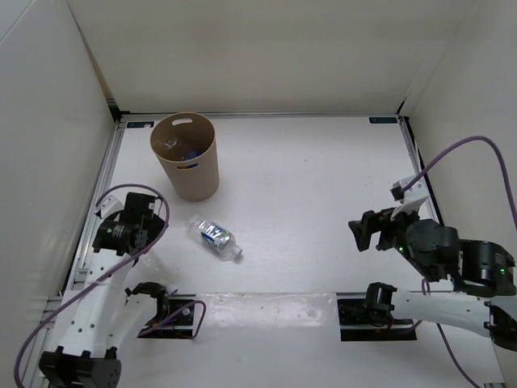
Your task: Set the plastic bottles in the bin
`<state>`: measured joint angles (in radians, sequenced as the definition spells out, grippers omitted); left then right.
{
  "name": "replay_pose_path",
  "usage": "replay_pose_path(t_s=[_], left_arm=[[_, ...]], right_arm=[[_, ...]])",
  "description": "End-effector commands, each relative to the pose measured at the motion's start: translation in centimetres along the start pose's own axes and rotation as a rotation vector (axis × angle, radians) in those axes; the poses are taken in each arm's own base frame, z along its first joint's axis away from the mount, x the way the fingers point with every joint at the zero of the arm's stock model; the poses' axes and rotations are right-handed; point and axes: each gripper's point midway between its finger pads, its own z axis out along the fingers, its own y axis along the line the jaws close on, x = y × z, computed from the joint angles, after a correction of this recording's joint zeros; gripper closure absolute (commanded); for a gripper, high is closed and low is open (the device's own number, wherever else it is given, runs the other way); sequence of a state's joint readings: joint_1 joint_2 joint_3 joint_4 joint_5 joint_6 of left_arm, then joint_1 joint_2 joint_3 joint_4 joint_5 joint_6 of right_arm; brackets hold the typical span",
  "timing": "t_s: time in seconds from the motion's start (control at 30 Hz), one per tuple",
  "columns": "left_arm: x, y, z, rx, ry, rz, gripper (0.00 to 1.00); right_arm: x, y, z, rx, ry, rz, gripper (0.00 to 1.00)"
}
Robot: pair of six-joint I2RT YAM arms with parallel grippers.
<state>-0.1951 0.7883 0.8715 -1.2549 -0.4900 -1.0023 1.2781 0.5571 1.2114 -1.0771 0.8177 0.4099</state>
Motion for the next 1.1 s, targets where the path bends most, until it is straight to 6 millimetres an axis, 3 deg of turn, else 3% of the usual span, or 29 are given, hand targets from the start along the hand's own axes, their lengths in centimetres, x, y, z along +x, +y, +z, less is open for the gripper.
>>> replay_pose_path(t_s=[0.0, 0.03, 0.1, 0.2, 0.3, 0.7, 1.07], left_arm=[[1.4, -0.8, 1.3, 0.053, 0.127, -0.054, 0.00], [1.4, -0.7, 1.7, 0.051, 0.139, -0.072, 0.00], [1.5, -0.6, 2.3, 0.052, 0.145, -0.068, 0.00], [2.1, -0.6, 3.3, 0.040, 0.173, -0.063, 0.00], [4.2, -0.1, 5.3, -0.026, 0.276, -0.044, 0.00], [7.0, 0.7, 8.3, -0.094, 0.362, -0.068, 0.03], [8.4, 1.4, 7.8, -0.099, 0.400, -0.098, 0.09]], right_arm=[[2.1, -1.7, 1.0, 0.108, 0.026, -0.026, 0.10], [3.2, -1.8, 1.5, 0.120, 0.049, -0.040, 0.10], [3.5, -2.0, 1.6, 0.126, 0.048, -0.039, 0.10], [2.9, -2.4, 1.1, 0.125, 0.011, -0.008, 0.10], [2.8, -2.1, 1.3, 0.090, -0.028, -0.005, 0.10], [3.2, -1.8, 1.6, 0.078, -0.023, -0.019, 0.10], [3.2, -1.8, 1.8, 0.084, -0.022, -0.018, 0.10]])
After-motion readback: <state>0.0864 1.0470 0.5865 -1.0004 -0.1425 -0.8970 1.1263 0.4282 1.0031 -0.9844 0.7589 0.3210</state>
